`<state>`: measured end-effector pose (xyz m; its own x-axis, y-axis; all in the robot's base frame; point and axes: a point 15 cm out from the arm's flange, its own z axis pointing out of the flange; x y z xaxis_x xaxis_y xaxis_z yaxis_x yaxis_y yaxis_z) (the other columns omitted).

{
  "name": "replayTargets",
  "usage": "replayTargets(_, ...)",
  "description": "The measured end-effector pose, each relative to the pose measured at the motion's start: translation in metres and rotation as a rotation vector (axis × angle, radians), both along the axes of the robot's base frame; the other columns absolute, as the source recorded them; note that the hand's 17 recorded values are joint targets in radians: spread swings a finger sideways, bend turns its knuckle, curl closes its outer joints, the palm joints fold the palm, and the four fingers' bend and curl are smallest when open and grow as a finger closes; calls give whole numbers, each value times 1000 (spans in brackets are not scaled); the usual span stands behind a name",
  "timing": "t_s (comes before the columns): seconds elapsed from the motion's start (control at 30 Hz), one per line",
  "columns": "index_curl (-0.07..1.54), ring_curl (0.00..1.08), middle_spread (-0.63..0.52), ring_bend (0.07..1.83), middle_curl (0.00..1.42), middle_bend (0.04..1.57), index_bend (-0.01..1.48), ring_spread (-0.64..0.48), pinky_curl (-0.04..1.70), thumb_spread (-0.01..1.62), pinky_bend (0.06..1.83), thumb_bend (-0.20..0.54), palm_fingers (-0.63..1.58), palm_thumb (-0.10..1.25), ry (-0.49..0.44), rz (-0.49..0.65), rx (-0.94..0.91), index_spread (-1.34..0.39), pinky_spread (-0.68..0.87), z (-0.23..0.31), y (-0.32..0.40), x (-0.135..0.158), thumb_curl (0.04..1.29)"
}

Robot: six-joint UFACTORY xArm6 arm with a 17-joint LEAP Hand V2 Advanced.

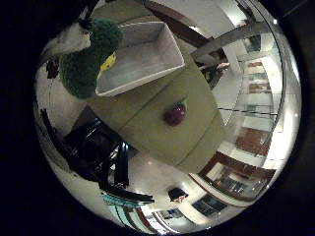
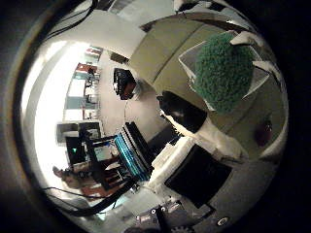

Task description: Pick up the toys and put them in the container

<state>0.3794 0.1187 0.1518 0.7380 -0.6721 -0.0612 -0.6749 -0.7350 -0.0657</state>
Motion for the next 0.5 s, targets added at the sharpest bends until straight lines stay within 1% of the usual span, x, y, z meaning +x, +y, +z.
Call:
replayTargets(0.3,285,389,-80,1180,294,189,167,-178,290,1216,1544,-17,562,565,-12,-12,5,-438,-337,6,9,11,270)
replayTargets(0.5,285,385,-81,1177,299,189,168,-179,298,1216,1533,-17,567,565,-9,-14,4,-435,-339,5,11,12,269)
